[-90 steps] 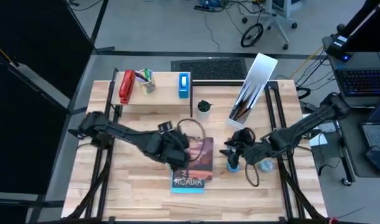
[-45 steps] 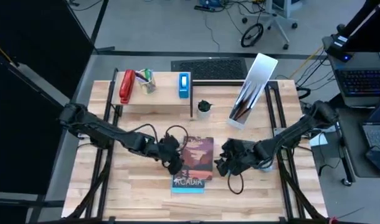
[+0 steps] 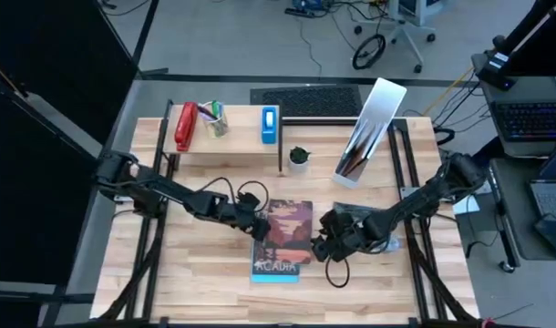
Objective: Stock shelves
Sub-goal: Put the purple/brown book into the white book shelf
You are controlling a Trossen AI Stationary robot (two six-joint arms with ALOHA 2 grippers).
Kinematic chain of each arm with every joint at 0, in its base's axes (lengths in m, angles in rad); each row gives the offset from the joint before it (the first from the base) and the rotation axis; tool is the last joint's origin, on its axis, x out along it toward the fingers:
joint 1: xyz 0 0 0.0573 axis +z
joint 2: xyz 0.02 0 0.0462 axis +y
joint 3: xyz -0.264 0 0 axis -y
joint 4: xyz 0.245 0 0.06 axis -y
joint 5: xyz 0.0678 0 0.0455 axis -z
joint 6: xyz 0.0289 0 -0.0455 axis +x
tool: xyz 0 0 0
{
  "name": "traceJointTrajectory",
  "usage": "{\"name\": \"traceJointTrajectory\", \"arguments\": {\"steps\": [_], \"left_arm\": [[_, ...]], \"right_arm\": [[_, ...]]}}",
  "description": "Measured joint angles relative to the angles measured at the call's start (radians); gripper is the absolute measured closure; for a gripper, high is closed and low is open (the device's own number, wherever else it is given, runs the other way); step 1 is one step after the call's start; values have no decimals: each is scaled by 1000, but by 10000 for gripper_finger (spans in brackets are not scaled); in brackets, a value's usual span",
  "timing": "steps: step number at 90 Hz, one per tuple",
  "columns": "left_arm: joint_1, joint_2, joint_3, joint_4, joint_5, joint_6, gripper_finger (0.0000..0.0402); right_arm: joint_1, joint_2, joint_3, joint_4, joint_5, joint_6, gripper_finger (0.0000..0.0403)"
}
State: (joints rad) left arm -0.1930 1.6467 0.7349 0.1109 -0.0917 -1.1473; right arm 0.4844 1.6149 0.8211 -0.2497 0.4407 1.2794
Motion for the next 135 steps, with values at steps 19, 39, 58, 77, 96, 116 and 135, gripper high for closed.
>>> {"name": "traceJointTrajectory", "arguments": {"steps": [19,39,58,77,96,116,135], "left_arm": [[0,64,11,62,13,-46,149],[0,113,13,169,14,-53,153],[-2,143,13,201,24,-78,153],[-4,174,13,288,36,-79,153],[-6,176,31,282,36,-50,160],[-6,181,50,263,17,8,276],[-10,169,58,300,0,64,388]], "right_arm": [[0,50,0,43,-1,0,195],[-1,105,1,120,6,-10,195],[-1,123,-2,132,5,-8,195],[-3,140,-1,156,5,-9,195],[-3,151,-1,187,7,-16,195],[-5,141,-1,183,-5,-50,195],[-2,18,-2,98,-22,-96,195]]}}
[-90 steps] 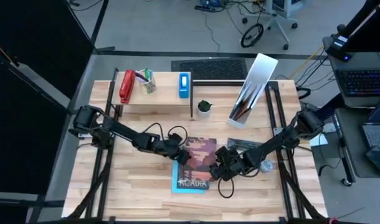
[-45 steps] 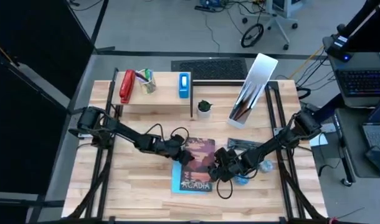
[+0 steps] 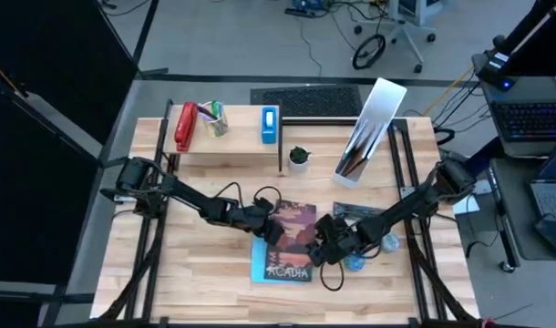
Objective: Stock shelves
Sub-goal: Put the purple/brown book into the white book shelf
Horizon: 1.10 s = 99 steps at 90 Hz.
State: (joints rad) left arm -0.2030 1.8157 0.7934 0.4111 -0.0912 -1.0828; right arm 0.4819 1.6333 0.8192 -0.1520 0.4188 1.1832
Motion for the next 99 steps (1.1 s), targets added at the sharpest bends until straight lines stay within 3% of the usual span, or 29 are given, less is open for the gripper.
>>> {"name": "traceJointTrajectory", "arguments": {"steps": [23,39,54,67,84,99], "left_arm": [[-9,-52,132,-34,-147,242,397],[-9,-66,317,-174,-309,451,397],[-3,-66,478,-192,-399,676,397],[29,-66,567,-193,-428,808,397],[71,-66,620,-193,-435,838,397],[100,-51,638,-178,-565,881,397]], "right_arm": [[26,-328,0,-210,62,-81,195],[73,-591,0,-217,202,-204,195],[129,-801,1,-210,344,-336,195],[164,-930,1,-169,389,-478,195],[177,-1052,2,-39,397,-699,195],[177,-1136,2,89,394,-892,195]]}}
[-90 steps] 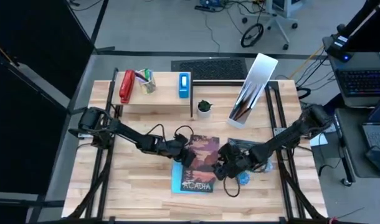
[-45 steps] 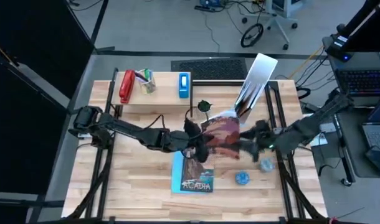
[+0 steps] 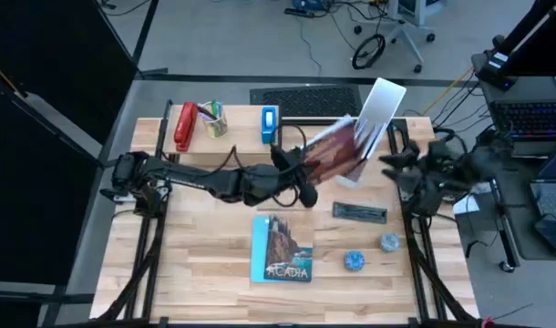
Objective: Stock shelves
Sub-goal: Put the purple/brown book into the white book shelf
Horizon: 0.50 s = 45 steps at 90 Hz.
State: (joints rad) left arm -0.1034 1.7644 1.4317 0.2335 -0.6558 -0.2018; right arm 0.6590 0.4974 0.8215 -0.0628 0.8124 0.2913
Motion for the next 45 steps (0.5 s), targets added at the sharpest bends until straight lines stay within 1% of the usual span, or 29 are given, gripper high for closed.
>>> {"name": "traceJointTrajectory", "arguments": {"steps": [4,14,19,35,45], "left_arm": [[0,1,7,11,-29,27,397],[-1,33,57,131,-32,111,397],[-2,49,92,139,-60,151,397],[-4,190,298,134,-98,259,398],[-2,281,439,142,-101,271,398]], "right_arm": [[0,-19,0,30,0,-41,195],[0,-60,0,67,-3,-117,195],[0,-77,0,74,-3,-140,195],[0,-97,0,77,-3,-173,195],[0,-96,0,76,-4,-173,195]]}}
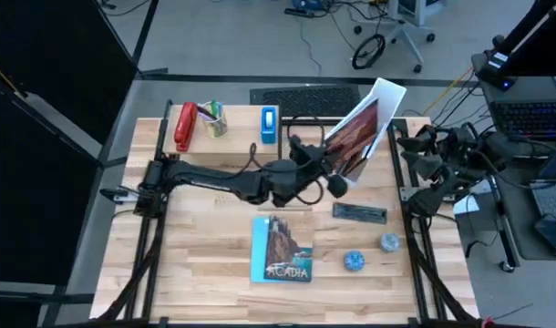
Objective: Stock shelves
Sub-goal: Put the purple/brown book into the white book shelf
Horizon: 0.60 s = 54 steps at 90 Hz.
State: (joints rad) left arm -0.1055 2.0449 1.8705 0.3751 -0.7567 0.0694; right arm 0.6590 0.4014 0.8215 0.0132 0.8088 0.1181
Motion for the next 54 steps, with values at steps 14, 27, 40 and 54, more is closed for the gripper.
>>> {"name": "traceJointTrajectory", "arguments": {"steps": [14,27,40,54], "left_arm": [[19,100,111,21,-17,17,398],[46,166,143,108,-16,16,398],[66,213,143,180,7,-5,398],[84,240,143,191,10,-41,398]], "right_arm": [[0,2,0,-3,0,0,195],[0,2,0,-4,-1,0,195],[0,2,0,-4,-1,0,195],[0,2,0,-4,-1,0,195]]}}
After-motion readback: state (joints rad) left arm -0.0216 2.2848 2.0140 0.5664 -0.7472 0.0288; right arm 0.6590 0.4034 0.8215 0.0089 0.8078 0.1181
